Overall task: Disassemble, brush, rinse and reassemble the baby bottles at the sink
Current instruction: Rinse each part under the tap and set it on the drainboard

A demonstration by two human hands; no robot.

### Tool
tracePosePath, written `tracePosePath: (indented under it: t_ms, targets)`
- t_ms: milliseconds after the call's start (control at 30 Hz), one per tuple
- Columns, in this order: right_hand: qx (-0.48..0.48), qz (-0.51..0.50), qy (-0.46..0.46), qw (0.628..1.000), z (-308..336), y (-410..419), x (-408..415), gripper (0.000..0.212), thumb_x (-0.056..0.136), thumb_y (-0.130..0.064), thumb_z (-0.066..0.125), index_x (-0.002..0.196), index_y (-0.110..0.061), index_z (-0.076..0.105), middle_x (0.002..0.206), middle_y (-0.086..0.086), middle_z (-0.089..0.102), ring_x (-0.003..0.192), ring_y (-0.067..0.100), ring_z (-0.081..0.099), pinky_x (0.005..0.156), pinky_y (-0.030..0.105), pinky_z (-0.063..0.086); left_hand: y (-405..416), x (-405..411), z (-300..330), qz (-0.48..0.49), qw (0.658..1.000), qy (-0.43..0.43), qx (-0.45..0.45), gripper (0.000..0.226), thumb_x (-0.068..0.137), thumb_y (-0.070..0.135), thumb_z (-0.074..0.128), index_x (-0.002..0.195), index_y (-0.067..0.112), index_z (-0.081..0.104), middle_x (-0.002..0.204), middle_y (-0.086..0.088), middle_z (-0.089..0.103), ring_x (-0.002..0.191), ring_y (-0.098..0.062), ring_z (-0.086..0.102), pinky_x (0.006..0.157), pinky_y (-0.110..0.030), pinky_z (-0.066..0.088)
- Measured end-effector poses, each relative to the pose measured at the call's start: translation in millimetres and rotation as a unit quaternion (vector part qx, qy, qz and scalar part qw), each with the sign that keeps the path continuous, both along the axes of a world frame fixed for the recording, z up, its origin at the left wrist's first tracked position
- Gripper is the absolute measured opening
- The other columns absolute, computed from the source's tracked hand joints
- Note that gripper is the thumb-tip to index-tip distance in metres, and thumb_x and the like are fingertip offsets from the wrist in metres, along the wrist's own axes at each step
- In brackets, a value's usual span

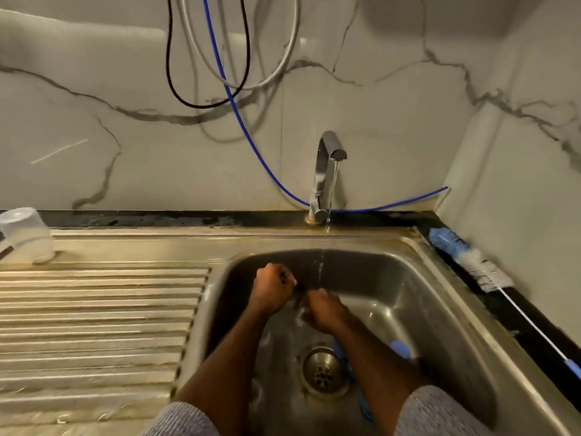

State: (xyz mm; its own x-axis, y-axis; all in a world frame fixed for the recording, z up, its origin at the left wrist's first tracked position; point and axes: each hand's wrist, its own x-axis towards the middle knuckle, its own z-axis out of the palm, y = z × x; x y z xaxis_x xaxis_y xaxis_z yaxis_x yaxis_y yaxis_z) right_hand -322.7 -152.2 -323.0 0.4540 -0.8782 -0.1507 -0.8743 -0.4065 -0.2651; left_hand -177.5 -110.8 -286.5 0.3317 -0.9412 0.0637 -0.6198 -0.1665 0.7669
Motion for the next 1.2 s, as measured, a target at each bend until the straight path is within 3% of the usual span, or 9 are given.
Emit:
tracePosePath:
  t_ms: [100,267,367,467,600,800,900,1033,1200]
  targets:
    - [0.008,-0.039,-0.051,0.998,-7,-2,1,0.024,0.083,-0.020,0.063,0.104,-0.028,0.073,0.106,0.005,0.073,0.101,0.026,0.070,0.082,0.035,0.055,-4,-7,-3,-0.037,0.999,-0.020,0.008,0.007,0.090,0.017,0.069,0.085,0.020,0.073,0.083,0.004,0.071,0.083,-0.011,0.068,0.080,-0.032,0.057]
    - [-0.001,-0.159,-0.256,0.954,15,-10,-16,0.020,0.079,-0.009,0.073,0.075,-0.028,0.071,0.082,-0.001,0.074,0.081,0.017,0.070,0.074,0.027,0.056,-3,-15,-4,-0.039,0.999,-0.003,-0.008,0.010,0.088,0.014,0.072,0.094,0.023,0.069,0.086,0.005,0.069,0.085,-0.012,0.066,0.079,-0.028,0.056]
    - [0.007,-0.184,-0.308,0.933,42,-7,-27,0.013,0.081,-0.010,0.078,0.077,-0.022,0.072,0.075,-0.005,0.071,0.073,0.013,0.068,0.064,0.021,0.054,-3,-17,-2,-0.042,0.999,0.014,-0.015,0.034,0.084,0.015,0.079,0.116,0.019,0.068,0.104,0.004,0.071,0.096,-0.011,0.066,0.084,-0.023,0.052]
    - [-0.002,-0.186,-0.333,0.924,59,-4,-34,0.012,0.078,-0.012,0.079,0.078,-0.022,0.073,0.074,-0.005,0.072,0.073,0.012,0.069,0.070,0.028,0.060,0,-21,1,-0.082,0.996,0.030,-0.017,0.049,0.082,0.014,0.081,0.129,0.019,0.065,0.117,0.001,0.072,0.102,-0.010,0.067,0.084,-0.026,0.056]
    - [0.023,-0.200,-0.403,0.893,67,4,-36,0.017,0.076,-0.006,0.080,0.082,-0.021,0.074,0.074,-0.002,0.074,0.073,0.013,0.072,0.070,0.027,0.061,7,-31,6,-0.122,0.981,0.139,-0.049,0.043,0.087,0.017,0.078,0.127,0.022,0.066,0.110,0.004,0.072,0.092,-0.007,0.071,0.067,-0.026,0.061]
    - [0.064,-0.163,-0.442,0.880,74,1,-36,0.020,0.080,-0.001,0.077,0.088,-0.020,0.073,0.080,-0.001,0.075,0.078,0.013,0.074,0.075,0.027,0.061,11,-40,16,-0.124,0.950,0.274,-0.077,0.027,0.092,0.020,0.072,0.119,0.018,0.068,0.099,-0.003,0.075,0.087,-0.017,0.075,0.070,-0.027,0.059]
    - [0.126,-0.171,-0.516,0.830,79,0,-39,0.017,0.086,0.002,0.071,0.088,-0.016,0.072,0.081,0.005,0.076,0.079,0.019,0.073,0.072,0.027,0.060,8,-41,19,-0.111,0.924,0.354,-0.094,0.023,0.093,0.009,0.069,0.116,0.010,0.069,0.098,-0.009,0.077,0.090,-0.025,0.075,0.078,-0.034,0.062]
    - [0.255,-0.188,-0.619,0.719,81,1,-39,0.015,0.093,0.004,0.061,0.096,-0.008,0.070,0.092,0.013,0.075,0.080,0.020,0.071,0.076,0.032,0.060,7,-44,24,-0.072,0.882,0.456,-0.097,0.021,0.090,0.003,0.068,0.111,0.001,0.070,0.097,-0.017,0.077,0.088,-0.028,0.075,0.079,-0.032,0.062]
    - [0.274,-0.143,-0.580,0.754,80,4,-37,0.019,0.100,-0.005,0.054,0.107,-0.009,0.071,0.094,0.014,0.072,0.080,0.021,0.065,0.088,0.040,0.058,4,-47,18,-0.023,0.896,0.436,-0.086,0.016,0.091,0.007,0.069,0.104,-0.002,0.073,0.086,-0.021,0.075,0.072,-0.024,0.071,0.062,-0.026,0.057]
